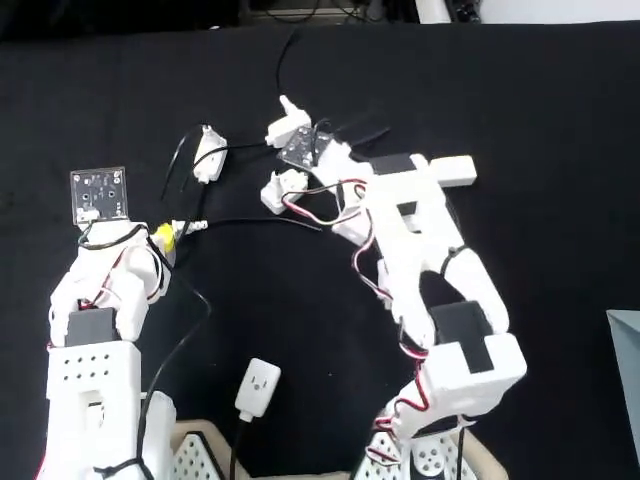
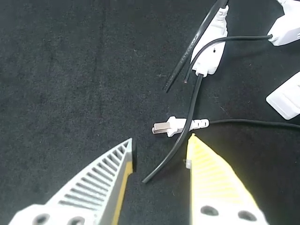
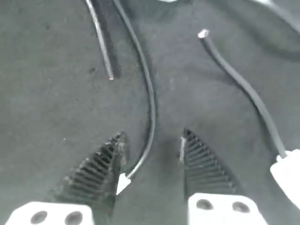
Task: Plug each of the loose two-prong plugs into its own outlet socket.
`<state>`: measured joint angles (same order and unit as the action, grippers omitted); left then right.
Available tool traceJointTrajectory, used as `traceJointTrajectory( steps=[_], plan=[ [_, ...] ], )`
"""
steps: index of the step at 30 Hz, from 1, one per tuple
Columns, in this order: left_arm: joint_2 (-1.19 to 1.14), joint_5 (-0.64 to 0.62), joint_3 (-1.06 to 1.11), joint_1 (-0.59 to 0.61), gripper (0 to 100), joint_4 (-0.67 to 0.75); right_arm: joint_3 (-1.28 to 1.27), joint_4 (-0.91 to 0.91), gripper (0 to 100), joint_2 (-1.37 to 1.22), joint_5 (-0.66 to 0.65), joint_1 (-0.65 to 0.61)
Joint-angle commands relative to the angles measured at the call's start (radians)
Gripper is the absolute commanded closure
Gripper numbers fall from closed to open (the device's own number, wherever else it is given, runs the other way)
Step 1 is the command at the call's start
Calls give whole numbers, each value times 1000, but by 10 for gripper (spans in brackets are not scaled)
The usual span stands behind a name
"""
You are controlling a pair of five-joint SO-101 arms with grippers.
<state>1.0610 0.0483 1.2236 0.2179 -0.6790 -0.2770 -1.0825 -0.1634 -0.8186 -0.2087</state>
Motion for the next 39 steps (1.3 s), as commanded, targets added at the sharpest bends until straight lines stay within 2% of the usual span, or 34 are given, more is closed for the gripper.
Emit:
traceJointTrajectory(
  steps=[1,8,12,19,29,33,39],
  plan=[
    [6,9,-7,2,808,25,140,-112,821,31,58,-31],
    [6,9,-7,7,807,25,271,-500,821,140,325,-18],
    [6,9,-7,4,807,25,243,-598,821,151,453,3],
    [6,9,-7,7,807,23,25,-566,821,163,575,9],
    [6,9,-7,2,807,23,-305,-269,821,387,600,14],
    [6,9,-7,1,807,23,-325,-250,821,357,661,38],
    [6,9,-7,1,807,21,-255,-245,821,246,661,130]
  ],
)
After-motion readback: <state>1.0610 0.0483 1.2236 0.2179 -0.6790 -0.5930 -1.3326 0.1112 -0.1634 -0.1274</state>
